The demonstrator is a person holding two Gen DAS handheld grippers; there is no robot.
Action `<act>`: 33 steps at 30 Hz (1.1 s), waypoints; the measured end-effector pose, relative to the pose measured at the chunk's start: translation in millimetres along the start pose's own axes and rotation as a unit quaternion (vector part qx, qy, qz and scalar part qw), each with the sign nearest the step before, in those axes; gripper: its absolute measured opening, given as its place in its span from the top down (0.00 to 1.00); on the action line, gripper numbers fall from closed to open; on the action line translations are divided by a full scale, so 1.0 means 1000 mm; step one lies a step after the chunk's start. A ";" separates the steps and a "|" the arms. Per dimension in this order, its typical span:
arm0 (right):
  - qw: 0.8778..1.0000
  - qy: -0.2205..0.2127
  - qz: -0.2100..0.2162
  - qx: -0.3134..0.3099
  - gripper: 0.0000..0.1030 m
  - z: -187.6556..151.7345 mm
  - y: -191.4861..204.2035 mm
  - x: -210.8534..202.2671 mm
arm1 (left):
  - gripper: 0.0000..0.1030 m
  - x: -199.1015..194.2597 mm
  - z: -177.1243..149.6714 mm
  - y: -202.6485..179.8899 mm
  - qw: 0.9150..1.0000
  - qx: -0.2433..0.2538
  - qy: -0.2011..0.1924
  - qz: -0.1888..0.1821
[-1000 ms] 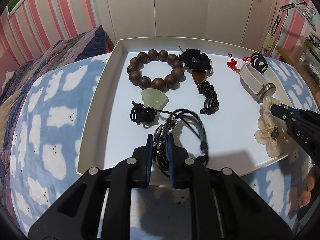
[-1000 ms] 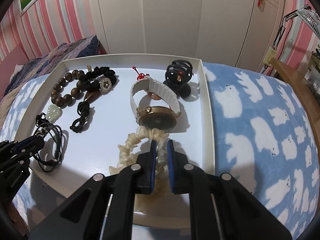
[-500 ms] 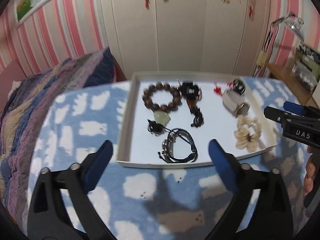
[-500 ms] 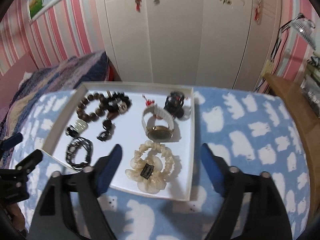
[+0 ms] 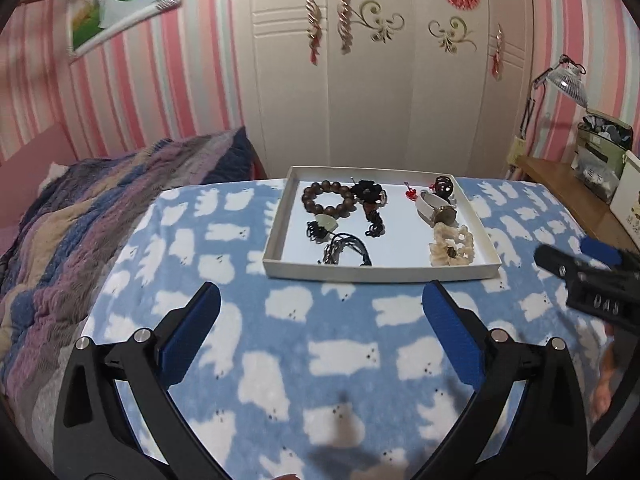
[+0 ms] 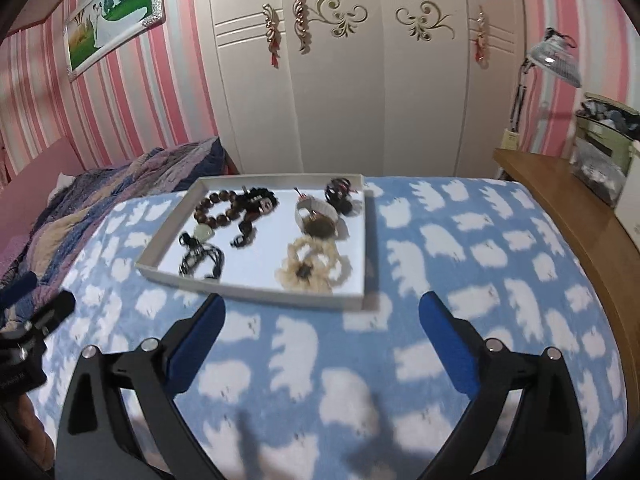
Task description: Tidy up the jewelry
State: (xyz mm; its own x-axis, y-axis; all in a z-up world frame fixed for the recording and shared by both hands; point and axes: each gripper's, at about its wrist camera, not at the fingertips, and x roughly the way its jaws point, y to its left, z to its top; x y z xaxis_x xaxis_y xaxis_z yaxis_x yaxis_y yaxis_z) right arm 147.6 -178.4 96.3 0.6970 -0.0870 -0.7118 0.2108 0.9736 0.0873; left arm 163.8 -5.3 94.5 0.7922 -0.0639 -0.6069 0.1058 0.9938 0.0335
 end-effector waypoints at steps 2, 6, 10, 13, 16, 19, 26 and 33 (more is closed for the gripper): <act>1.000 -0.005 -0.007 -0.004 0.05 -0.016 -0.001 -0.007 | 0.03 -0.005 -0.012 -0.001 1.000 -0.005 -0.004 0.001; 0.999 -0.025 -0.020 -0.004 0.05 -0.038 -0.007 -0.015 | 0.03 -0.002 -0.031 0.003 1.000 -0.024 -0.005 -0.006; 0.999 -0.037 -0.029 -0.007 0.05 -0.050 -0.010 -0.013 | 0.03 0.006 -0.041 0.002 1.000 -0.020 -0.001 0.013; 0.999 -0.034 -0.029 -0.015 0.05 -0.049 -0.010 -0.010 | 0.03 0.007 -0.042 0.003 1.000 -0.021 -0.004 0.014; 0.998 -0.039 -0.036 -0.020 0.05 -0.051 -0.010 -0.009 | 0.03 0.007 -0.043 0.004 1.000 -0.022 -0.009 0.015; 0.998 -0.038 -0.038 -0.021 0.05 -0.052 -0.010 -0.006 | 0.03 0.009 -0.045 0.003 1.000 -0.023 -0.004 0.016; 0.998 -0.037 -0.040 -0.024 0.05 -0.054 -0.010 -0.004 | 0.03 0.010 -0.048 0.000 1.000 -0.020 -0.001 0.007; 0.998 -0.038 -0.041 -0.025 0.05 -0.055 -0.009 -0.006 | 0.03 0.010 -0.049 0.002 1.000 -0.026 0.000 0.014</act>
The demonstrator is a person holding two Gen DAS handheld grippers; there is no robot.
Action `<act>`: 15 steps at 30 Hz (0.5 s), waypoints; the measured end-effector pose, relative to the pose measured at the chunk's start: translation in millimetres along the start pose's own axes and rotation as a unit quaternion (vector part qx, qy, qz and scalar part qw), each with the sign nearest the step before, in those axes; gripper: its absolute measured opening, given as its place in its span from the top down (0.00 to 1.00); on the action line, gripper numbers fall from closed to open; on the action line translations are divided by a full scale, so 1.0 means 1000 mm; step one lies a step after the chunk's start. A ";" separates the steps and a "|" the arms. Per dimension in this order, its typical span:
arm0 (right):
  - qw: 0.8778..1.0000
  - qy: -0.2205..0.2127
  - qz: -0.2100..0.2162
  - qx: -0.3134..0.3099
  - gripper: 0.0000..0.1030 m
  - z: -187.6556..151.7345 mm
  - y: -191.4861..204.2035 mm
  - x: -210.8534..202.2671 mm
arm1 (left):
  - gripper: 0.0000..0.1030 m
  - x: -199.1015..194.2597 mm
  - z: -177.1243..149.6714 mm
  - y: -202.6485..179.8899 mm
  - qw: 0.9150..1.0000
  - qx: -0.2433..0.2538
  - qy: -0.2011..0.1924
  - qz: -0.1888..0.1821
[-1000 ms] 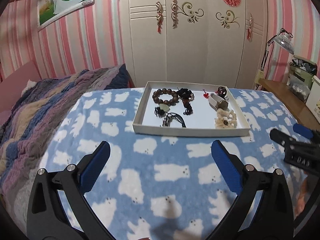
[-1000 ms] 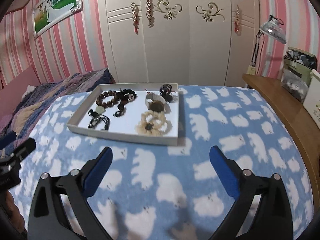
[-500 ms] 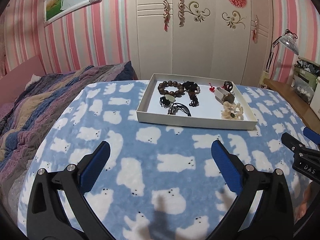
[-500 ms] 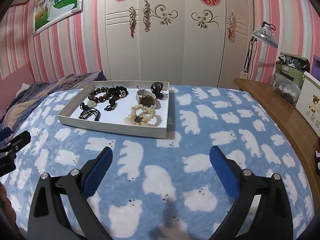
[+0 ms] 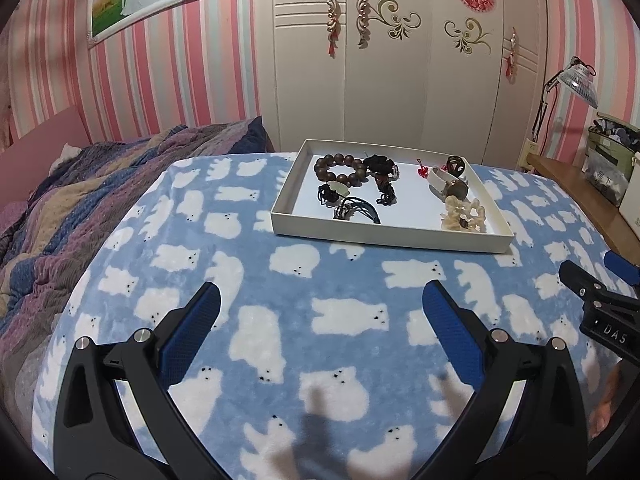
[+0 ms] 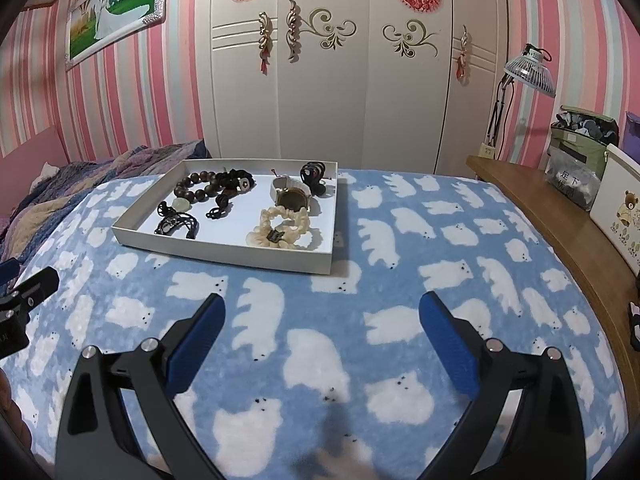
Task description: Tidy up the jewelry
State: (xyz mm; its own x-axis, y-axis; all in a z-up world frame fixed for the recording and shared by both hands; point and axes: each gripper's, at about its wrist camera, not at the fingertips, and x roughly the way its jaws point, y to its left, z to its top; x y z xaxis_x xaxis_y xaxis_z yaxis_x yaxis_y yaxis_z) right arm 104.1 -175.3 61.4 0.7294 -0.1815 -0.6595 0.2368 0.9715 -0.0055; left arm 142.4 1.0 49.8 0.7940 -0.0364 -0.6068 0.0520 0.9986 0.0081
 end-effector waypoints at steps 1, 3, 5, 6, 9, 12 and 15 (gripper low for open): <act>1.000 -0.001 0.000 0.000 0.05 0.000 0.000 0.000 | 0.03 0.000 0.000 0.001 1.000 -0.002 0.000 0.001; 1.000 -0.001 -0.001 0.001 0.05 0.000 0.000 0.000 | 0.03 -0.001 0.000 0.002 1.000 -0.004 -0.001 0.002; 1.000 0.000 -0.002 0.001 0.05 0.000 0.000 0.000 | 0.03 -0.001 0.000 0.001 1.000 -0.003 -0.001 0.002; 1.000 0.000 -0.002 0.001 0.05 0.000 0.000 0.000 | 0.03 -0.001 0.000 0.001 1.000 -0.002 -0.001 0.002; 1.000 -0.001 -0.003 0.000 0.05 0.000 0.000 0.000 | 0.03 -0.002 0.000 0.001 1.000 0.002 -0.003 0.004; 1.000 -0.002 -0.006 -0.002 0.05 0.001 0.000 0.000 | 0.03 -0.002 0.000 0.001 1.000 0.003 -0.003 0.004; 1.000 -0.002 -0.006 -0.002 0.05 0.001 0.000 0.000 | 0.03 -0.001 0.000 0.001 1.000 0.004 -0.004 0.006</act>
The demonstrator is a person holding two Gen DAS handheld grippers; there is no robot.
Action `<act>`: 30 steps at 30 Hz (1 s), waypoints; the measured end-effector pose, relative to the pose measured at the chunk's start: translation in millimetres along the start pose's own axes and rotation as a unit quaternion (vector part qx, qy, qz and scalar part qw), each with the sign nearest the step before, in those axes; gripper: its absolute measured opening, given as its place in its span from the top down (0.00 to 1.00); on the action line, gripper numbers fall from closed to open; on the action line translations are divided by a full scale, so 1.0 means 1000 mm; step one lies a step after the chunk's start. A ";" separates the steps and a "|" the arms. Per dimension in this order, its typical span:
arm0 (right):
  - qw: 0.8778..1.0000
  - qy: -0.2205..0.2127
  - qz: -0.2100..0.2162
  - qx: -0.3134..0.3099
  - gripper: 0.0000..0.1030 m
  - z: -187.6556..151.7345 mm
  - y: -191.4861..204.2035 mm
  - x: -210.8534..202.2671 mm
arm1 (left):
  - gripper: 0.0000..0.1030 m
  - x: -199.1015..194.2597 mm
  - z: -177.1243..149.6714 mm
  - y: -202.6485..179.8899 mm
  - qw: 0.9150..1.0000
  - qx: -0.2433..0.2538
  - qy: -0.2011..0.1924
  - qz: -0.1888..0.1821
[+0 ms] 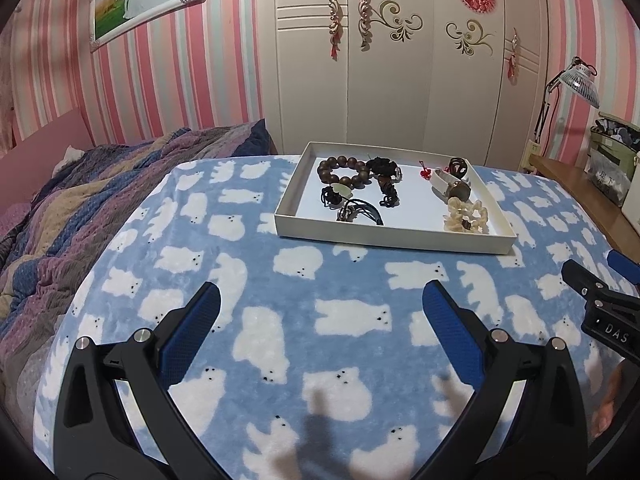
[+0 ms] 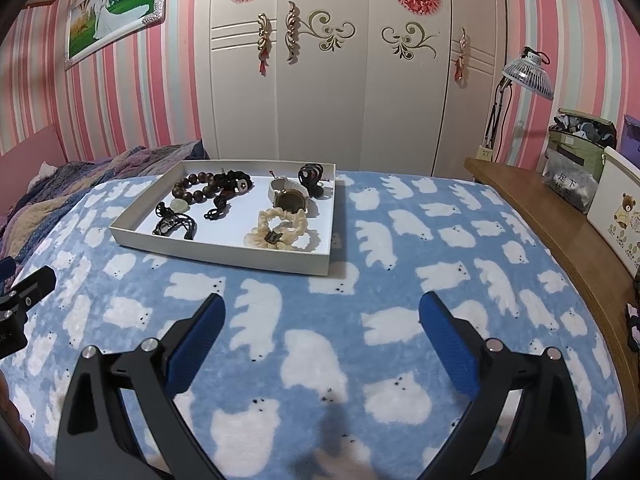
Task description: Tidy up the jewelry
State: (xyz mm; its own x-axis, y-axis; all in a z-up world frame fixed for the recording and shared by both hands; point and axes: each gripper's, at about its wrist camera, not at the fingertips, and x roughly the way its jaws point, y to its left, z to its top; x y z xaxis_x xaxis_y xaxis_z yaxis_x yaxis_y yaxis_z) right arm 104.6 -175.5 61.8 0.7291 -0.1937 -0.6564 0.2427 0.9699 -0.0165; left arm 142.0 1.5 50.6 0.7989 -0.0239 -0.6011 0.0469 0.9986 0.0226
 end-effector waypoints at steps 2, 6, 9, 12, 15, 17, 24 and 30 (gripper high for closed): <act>1.000 0.000 -0.002 0.000 0.05 0.000 0.000 0.000 | 0.03 0.001 0.000 0.000 1.000 0.001 0.000 0.001; 1.000 0.001 -0.001 0.002 0.05 0.000 0.000 0.001 | 0.03 0.001 0.000 0.000 1.000 0.003 0.000 0.000; 1.000 0.002 -0.002 0.002 0.05 0.000 0.000 0.001 | 0.03 0.001 0.000 0.000 1.000 0.004 -0.001 0.001; 1.000 0.002 -0.002 0.002 0.05 0.000 0.000 0.001 | 0.03 0.001 0.000 0.000 1.000 0.005 0.001 0.000; 1.000 0.001 -0.002 0.002 0.05 0.000 0.000 0.001 | 0.03 0.002 0.001 0.000 1.000 0.005 0.001 0.000; 1.000 0.000 -0.004 0.001 0.05 -0.001 0.001 0.001 | 0.03 0.002 0.001 -0.001 1.000 0.006 0.000 0.000; 1.000 0.000 -0.005 0.001 0.05 -0.001 0.000 0.001 | 0.03 0.001 0.000 -0.001 1.000 0.007 0.000 0.001; 1.000 -0.001 -0.009 0.000 0.05 -0.002 0.000 0.002 | 0.03 0.002 0.001 -0.001 1.000 0.008 -0.001 0.002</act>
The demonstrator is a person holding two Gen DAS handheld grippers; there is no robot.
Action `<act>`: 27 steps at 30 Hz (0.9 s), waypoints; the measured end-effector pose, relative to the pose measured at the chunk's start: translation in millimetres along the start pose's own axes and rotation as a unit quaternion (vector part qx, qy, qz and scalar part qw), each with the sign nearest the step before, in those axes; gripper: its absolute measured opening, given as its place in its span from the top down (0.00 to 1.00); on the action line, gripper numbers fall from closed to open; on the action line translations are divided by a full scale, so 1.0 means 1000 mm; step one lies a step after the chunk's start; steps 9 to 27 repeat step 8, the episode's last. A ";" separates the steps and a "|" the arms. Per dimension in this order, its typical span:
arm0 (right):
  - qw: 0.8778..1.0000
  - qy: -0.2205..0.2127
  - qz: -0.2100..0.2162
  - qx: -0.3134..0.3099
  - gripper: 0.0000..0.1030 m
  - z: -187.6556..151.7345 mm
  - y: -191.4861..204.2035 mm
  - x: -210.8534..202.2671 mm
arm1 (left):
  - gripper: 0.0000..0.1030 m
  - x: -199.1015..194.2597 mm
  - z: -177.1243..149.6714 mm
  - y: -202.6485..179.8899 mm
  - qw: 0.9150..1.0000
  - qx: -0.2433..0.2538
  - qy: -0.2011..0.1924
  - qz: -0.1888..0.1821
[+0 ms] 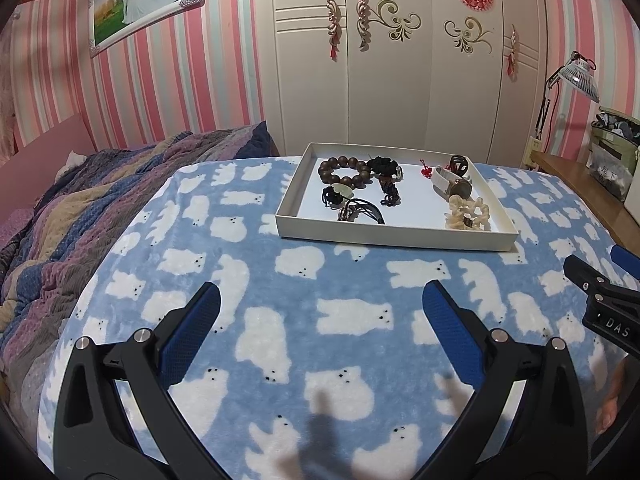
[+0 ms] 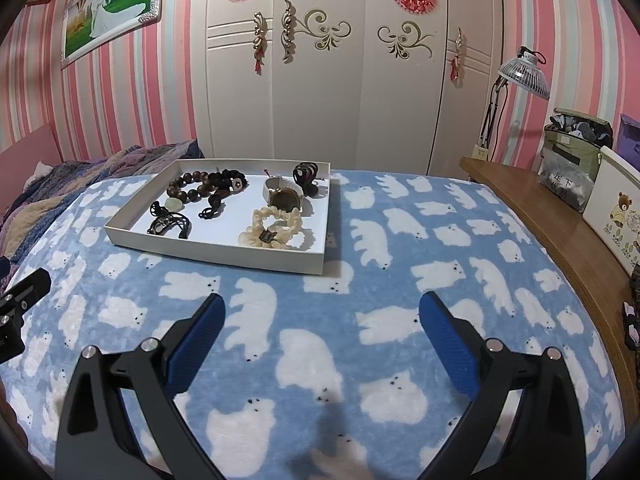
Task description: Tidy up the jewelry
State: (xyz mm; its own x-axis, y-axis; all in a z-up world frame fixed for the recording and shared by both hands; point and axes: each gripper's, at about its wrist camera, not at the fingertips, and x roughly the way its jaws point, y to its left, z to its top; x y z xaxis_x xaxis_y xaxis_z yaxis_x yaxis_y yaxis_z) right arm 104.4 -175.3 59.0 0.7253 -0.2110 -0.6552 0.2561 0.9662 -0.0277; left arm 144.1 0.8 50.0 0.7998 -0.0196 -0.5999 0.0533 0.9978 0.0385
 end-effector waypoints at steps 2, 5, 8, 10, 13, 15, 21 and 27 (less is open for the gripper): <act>1.000 0.000 0.000 0.000 0.05 0.000 0.000 0.000 | 0.03 0.001 0.000 0.000 1.000 0.003 0.000 0.005; 1.000 0.000 0.001 0.000 0.05 0.000 0.000 0.000 | 0.03 0.003 0.000 -0.002 1.000 0.009 0.000 0.016; 1.000 0.000 0.001 0.000 0.05 0.000 0.000 0.000 | 0.03 0.002 0.000 -0.003 1.000 0.013 -0.001 0.015; 1.000 0.000 0.001 0.000 0.05 0.000 0.000 0.000 | 0.03 0.002 0.000 -0.003 1.000 0.013 -0.001 0.015; 1.000 0.000 0.001 0.000 0.05 0.000 0.000 0.000 | 0.03 0.002 0.000 -0.003 1.000 0.013 -0.001 0.015; 1.000 0.000 0.001 0.000 0.05 0.000 0.000 0.000 | 0.03 0.002 0.000 -0.003 1.000 0.013 -0.001 0.015; 1.000 0.000 0.001 0.000 0.05 0.000 0.000 0.000 | 0.03 0.002 0.000 -0.003 1.000 0.013 -0.001 0.015; 1.000 0.000 0.001 0.000 0.05 0.000 0.000 0.000 | 0.03 0.002 0.000 -0.003 1.000 0.013 -0.001 0.015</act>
